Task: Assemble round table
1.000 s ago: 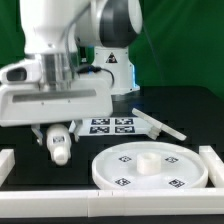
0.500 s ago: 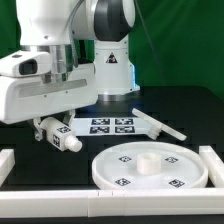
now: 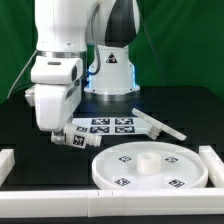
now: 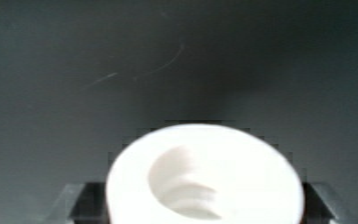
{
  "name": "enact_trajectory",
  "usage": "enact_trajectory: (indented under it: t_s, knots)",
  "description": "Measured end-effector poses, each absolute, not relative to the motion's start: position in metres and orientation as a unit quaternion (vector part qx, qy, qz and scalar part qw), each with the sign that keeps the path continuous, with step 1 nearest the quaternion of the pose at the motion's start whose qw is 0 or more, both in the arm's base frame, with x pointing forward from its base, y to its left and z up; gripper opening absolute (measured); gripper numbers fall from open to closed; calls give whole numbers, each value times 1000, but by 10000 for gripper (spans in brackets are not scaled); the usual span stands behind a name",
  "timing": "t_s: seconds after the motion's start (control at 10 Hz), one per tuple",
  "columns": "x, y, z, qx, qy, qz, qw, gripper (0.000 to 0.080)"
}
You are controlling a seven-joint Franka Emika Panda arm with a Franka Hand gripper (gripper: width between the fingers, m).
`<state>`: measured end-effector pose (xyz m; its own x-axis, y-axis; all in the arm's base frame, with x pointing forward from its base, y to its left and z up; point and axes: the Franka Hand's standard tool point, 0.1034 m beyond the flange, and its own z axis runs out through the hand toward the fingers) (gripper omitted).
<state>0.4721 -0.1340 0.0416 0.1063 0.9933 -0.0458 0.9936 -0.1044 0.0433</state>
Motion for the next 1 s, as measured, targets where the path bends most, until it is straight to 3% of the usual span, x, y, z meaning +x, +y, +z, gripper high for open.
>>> enact_trajectory:
  t_s: [0.3,0.6,1.0]
  knots:
    - [470,-136,39,660,750,-20,36,406]
    - [461,-121,37,428,902,-50,32,406]
    - [455,-132,36,304,950,-63,25,406]
